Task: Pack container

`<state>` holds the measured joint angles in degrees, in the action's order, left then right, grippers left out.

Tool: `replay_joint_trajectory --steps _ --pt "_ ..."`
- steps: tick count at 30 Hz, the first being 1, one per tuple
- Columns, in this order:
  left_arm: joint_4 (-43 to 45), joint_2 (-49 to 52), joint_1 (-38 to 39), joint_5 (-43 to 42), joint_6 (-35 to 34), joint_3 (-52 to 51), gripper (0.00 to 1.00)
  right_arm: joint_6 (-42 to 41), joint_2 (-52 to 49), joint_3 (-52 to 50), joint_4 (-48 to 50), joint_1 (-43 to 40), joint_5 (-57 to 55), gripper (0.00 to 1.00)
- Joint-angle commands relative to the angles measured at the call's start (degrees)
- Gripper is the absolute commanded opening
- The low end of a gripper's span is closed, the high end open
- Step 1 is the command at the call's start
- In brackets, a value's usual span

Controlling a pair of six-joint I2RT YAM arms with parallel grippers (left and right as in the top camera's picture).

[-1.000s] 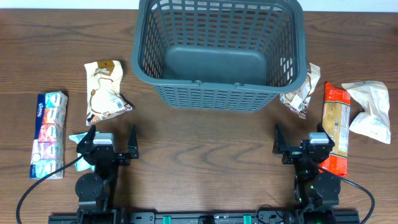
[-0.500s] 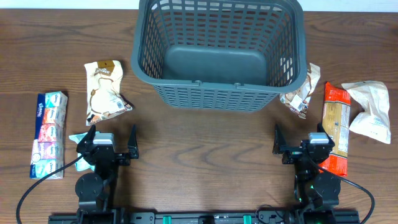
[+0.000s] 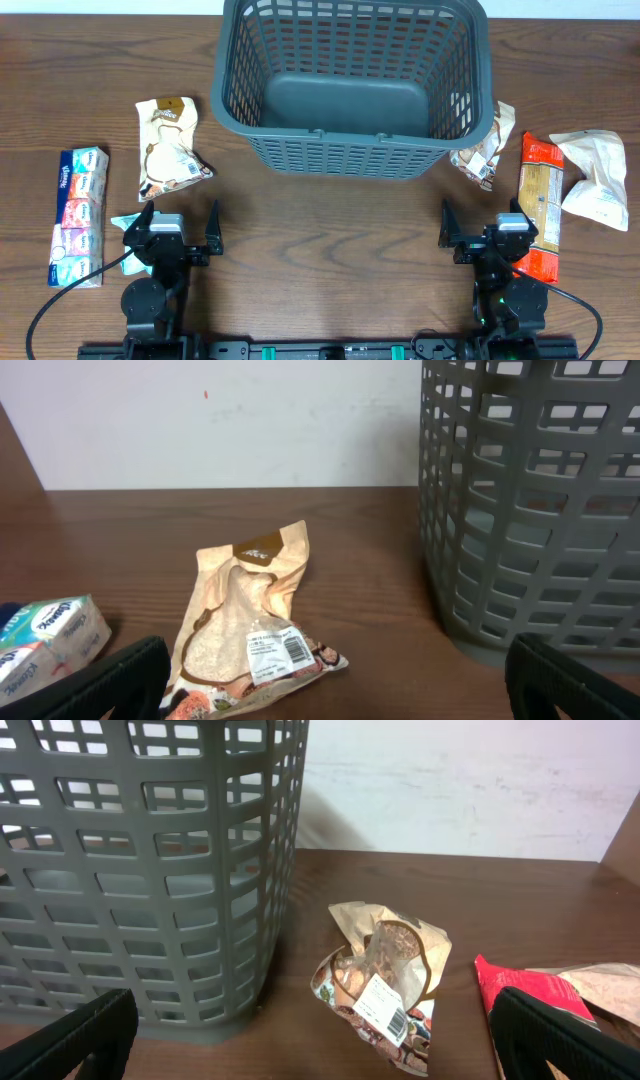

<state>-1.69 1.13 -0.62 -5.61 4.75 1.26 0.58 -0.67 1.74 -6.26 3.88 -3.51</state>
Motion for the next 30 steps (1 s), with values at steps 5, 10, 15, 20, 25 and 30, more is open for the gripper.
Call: replay_joint_trajectory --steps 5,10,15,20,25,30 --pt "-1.88 0.22 0.22 -1.42 0.72 -1.01 0.99 -0.79 0.28 -0.39 0.09 0.24 0.74 0.99" --pt "-0.98 0.22 0.20 0.72 0.70 -1.01 0.99 -0.79 0.28 -0.39 1.70 0.22 0.35 0.99" --pt "0.98 0.37 0.22 0.02 -12.90 1.09 0.99 -6.21 0.28 0.70 9.66 0.13 -0.31 0.99" --pt "-10.91 5.60 0.22 0.09 -14.62 12.31 0.99 -14.49 -1.60 5.46 7.48 -1.99 -0.87 0.99" --pt "-17.99 19.91 0.17 0.26 -11.89 28.35 0.99 -13.57 -11.74 18.14 -1.20 -4.48 -0.52 0.99" --pt "-24.52 38.73 0.17 0.20 -11.89 45.70 0.99 -6.91 -29.03 38.23 -14.78 -7.13 5.09 0.99"
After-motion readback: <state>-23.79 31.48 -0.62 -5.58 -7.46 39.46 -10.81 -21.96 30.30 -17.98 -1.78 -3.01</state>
